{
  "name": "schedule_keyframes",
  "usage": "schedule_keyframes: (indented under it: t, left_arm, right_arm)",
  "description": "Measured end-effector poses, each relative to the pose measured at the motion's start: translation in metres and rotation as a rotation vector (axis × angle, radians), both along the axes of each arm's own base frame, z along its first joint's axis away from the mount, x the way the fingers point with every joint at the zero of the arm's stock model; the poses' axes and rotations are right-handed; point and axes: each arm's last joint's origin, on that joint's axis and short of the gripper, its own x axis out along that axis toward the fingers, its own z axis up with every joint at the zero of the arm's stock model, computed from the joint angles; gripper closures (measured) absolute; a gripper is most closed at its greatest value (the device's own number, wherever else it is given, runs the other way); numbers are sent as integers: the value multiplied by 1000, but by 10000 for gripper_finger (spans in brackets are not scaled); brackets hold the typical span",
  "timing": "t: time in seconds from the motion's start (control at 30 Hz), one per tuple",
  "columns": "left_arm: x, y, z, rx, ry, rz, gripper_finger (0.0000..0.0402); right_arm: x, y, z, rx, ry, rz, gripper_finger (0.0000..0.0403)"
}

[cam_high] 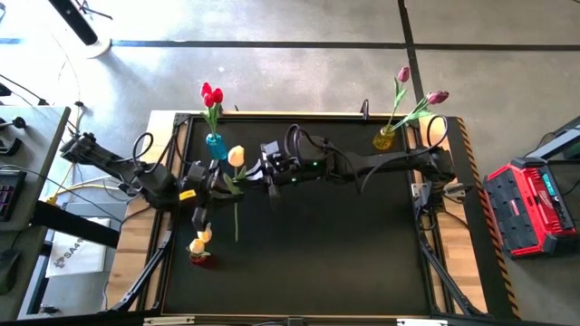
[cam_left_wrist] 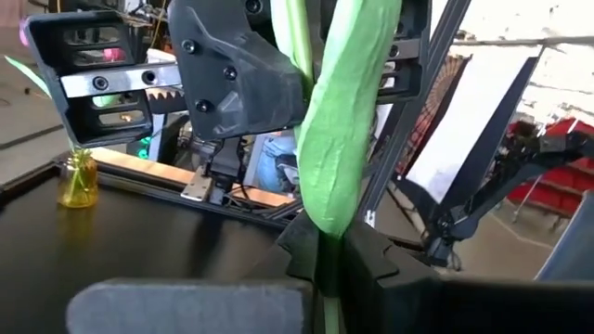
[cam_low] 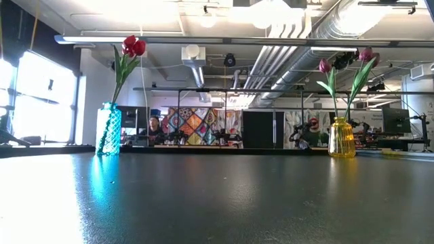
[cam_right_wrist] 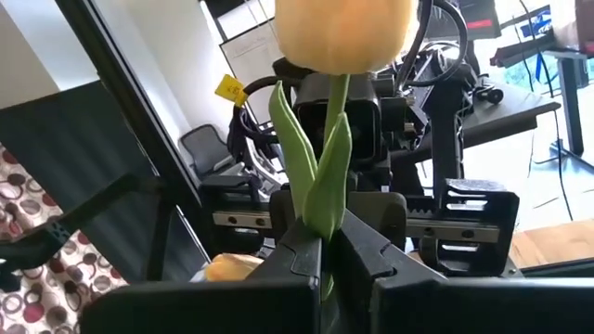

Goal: Sort flowers into vase by color
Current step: Put the yellow flower into the red vase

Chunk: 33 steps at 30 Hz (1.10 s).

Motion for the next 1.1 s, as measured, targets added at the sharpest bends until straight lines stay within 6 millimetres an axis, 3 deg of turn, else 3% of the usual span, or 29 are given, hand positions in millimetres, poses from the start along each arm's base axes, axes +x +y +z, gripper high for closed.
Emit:
schedule_keyframes:
  t: [0.73, 0.87, 1.1]
  left_arm:
    - [-7, 5, 6, 157, -37, 37, 401]
    - [-15, 8, 12, 166, -74, 43, 401]
    - [-27, 15, 15, 186, -73, 89, 401]
  right_arm:
    - [0, -2, 3, -3, -37, -16, 399]
    - [0, -5, 3, 39, -29, -19, 365]
    - [0, -8, 3, 39, -29, -28, 267]
